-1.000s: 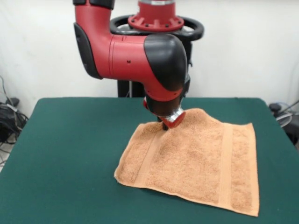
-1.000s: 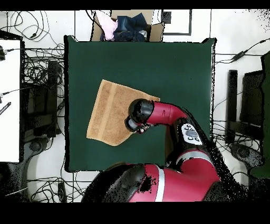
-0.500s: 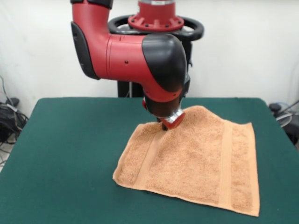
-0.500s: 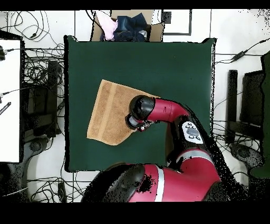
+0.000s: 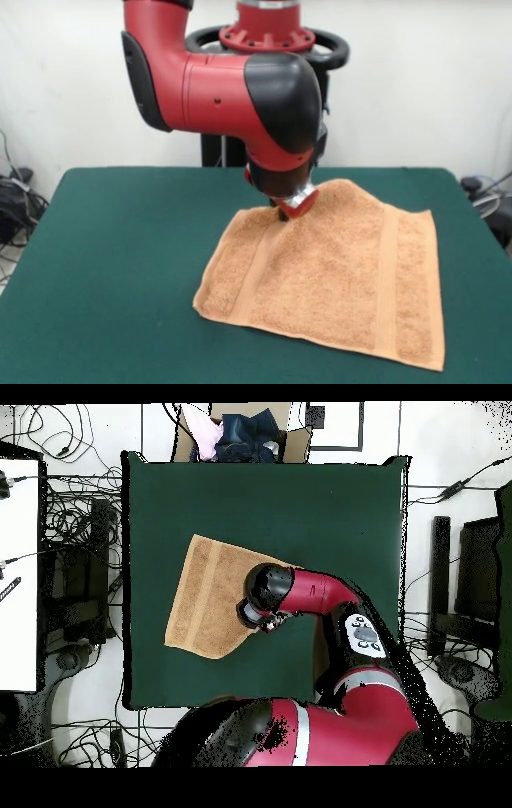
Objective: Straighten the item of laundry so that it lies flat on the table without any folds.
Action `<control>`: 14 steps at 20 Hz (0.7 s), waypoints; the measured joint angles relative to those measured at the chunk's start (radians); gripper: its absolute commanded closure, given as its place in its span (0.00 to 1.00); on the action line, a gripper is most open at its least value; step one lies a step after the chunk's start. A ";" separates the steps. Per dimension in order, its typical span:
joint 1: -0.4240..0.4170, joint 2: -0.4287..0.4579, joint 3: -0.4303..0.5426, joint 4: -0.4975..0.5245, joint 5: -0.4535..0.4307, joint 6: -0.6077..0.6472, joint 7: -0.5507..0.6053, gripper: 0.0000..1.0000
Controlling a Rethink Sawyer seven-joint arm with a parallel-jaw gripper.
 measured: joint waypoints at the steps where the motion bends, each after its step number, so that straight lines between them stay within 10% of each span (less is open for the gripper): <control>1: 0.002 -0.003 0.000 -0.001 0.002 0.006 0.000 1.00; 14: 0.058 -0.006 -0.002 -0.084 0.021 0.188 0.000 1.00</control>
